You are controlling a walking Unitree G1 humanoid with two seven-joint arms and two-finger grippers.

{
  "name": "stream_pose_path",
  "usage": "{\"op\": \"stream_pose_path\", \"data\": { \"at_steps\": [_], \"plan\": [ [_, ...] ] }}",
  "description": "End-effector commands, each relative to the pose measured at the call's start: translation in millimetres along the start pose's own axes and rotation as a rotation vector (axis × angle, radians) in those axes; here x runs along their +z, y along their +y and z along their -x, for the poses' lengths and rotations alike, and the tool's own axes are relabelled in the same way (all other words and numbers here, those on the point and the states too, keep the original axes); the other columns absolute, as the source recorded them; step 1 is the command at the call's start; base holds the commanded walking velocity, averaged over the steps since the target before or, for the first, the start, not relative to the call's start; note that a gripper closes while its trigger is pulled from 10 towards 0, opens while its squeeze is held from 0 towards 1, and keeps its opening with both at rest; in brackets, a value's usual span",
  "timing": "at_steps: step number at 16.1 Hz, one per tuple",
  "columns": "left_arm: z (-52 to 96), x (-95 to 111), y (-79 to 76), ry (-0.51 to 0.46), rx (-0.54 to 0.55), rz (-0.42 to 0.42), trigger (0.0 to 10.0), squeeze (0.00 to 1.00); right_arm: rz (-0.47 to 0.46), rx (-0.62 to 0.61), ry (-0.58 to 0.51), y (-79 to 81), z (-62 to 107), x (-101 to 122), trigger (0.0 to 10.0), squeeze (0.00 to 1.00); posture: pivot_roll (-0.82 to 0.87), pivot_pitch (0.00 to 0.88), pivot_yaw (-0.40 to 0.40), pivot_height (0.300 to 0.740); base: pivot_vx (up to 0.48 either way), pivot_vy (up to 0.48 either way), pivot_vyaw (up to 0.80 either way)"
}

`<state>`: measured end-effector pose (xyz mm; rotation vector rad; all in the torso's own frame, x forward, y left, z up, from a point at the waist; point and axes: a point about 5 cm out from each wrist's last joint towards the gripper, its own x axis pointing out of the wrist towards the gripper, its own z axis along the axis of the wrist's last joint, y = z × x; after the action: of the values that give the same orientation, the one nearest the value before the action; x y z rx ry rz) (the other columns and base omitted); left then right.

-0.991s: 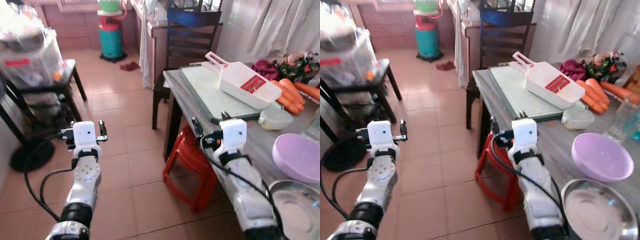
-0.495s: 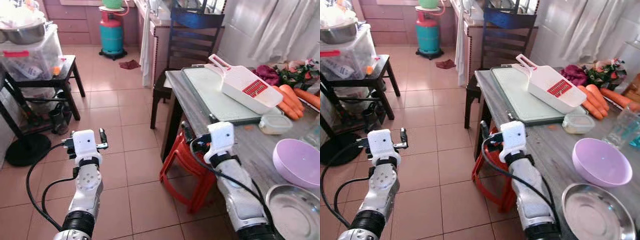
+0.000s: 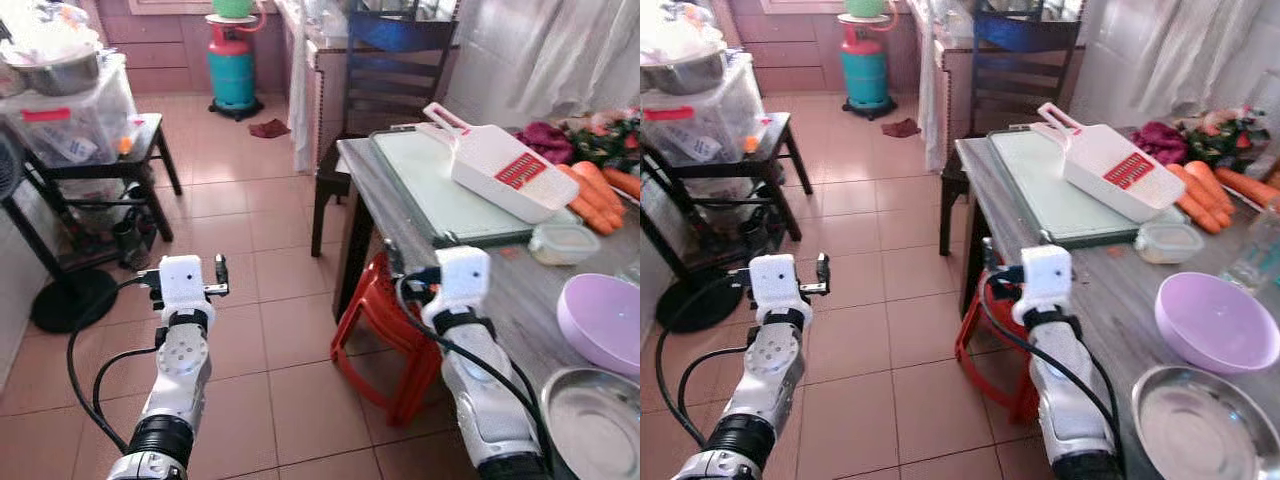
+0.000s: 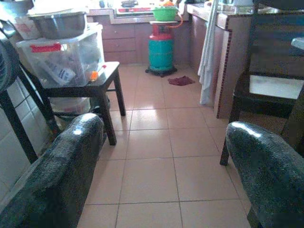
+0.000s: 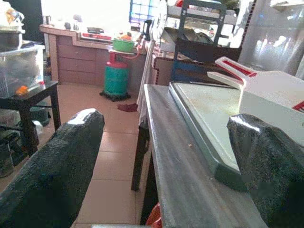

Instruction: Setting the table

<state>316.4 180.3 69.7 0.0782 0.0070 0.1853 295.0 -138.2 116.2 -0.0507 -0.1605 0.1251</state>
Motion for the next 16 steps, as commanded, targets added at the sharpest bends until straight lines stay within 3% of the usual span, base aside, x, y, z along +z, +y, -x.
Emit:
{"op": "stream_pose_path", "data": {
  "at_steps": [1, 10, 16],
  "plan": [
    [-2.3, -0.5, -1.8, 0.017, -0.016, -0.016, 10.0, 0.00, -0.025, -0.018, -0.027, -0.7, 0.1, 4.1, 10.0, 0.00, -0.03, 0.000, 0.009, 0.740, 0.000, 0.281, 0.40],
    [-3.8, 1.6, -2.8, 0.012, -0.025, -0.031, 10.0, 0.00, -0.038, -0.027, -0.032, -0.5, 0.9, 3.4, 10.0, 0.00, -0.03, 0.000, 0.016, 0.740, 0.000, 0.300, 0.00],
    [-2.4, 0.8, -2.5, 0.012, -0.035, -0.041, 10.0, 0.00, -0.050, -0.020, -0.039, 3.6, 4.6, 3.1, 10.0, 0.00, -0.03, 0.000, 0.025, 0.740, 0.000, 0.334, 0.72]
  ]
}}
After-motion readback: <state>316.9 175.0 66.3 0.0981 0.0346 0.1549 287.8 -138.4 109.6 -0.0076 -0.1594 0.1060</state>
